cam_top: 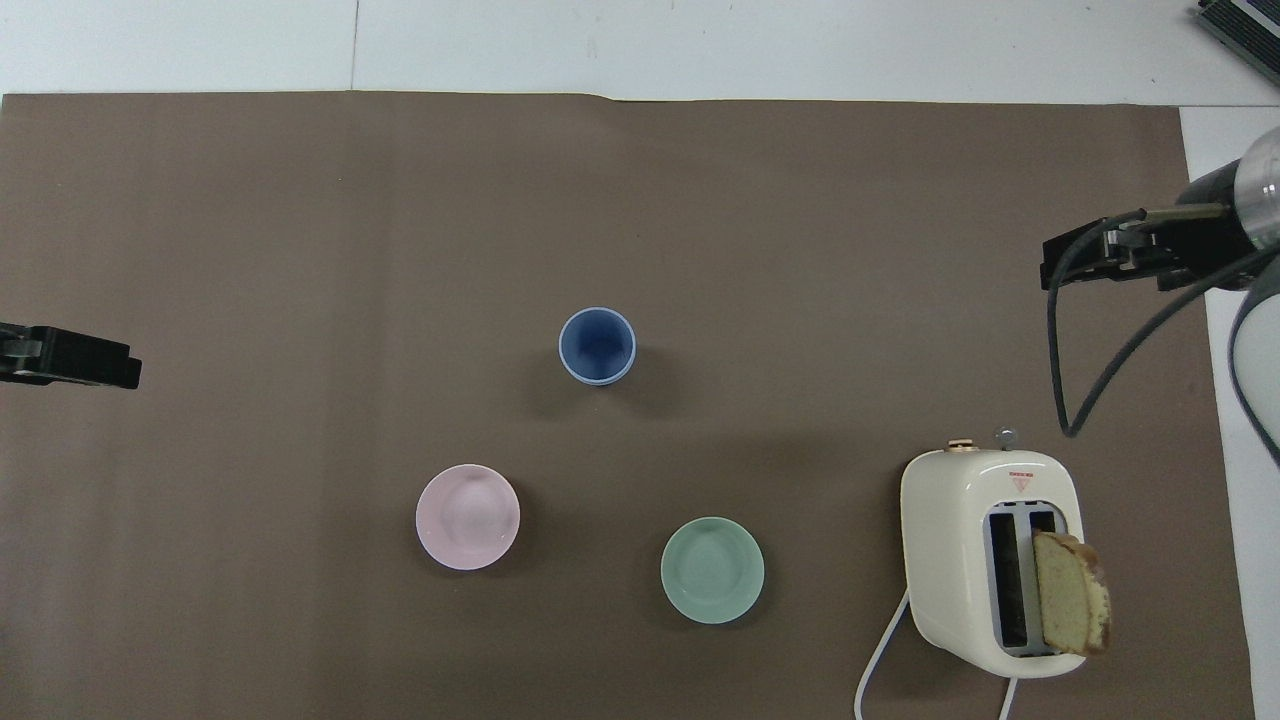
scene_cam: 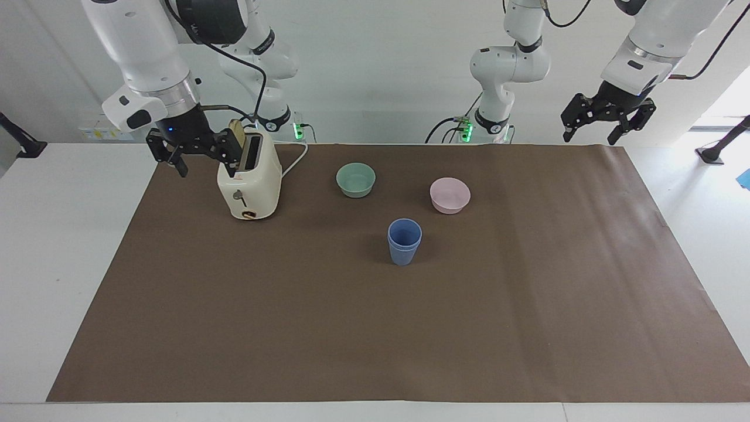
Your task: Stack blue cups with both arms
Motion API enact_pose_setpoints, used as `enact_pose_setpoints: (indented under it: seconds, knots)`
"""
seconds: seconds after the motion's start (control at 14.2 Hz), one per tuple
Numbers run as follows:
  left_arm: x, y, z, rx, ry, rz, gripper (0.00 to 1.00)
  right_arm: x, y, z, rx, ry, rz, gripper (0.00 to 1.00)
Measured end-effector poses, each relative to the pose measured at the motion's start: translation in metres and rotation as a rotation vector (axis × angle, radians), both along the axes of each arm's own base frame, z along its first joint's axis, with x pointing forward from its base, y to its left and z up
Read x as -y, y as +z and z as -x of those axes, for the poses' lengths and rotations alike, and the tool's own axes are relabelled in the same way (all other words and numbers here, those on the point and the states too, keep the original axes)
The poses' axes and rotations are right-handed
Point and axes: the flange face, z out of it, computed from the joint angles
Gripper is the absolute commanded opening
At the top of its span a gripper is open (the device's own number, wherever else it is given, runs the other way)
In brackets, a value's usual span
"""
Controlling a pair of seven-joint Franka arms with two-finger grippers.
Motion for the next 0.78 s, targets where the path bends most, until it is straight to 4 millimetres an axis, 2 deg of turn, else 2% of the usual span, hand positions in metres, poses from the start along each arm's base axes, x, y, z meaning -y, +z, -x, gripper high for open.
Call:
enact_pose_setpoints:
  seconds: [0.35,0.78]
  knots:
    - [-0.002,0.0,0.0,0.0,0.003,0.0,1.0,0.023,-0.003,-0.001,-0.006,-0.039,0.0,1.0]
    - [-0.002,0.0,0.0,0.0,0.003,0.0,1.0,0.019,-0.003,-0.001,-0.006,0.039,0.001,1.0]
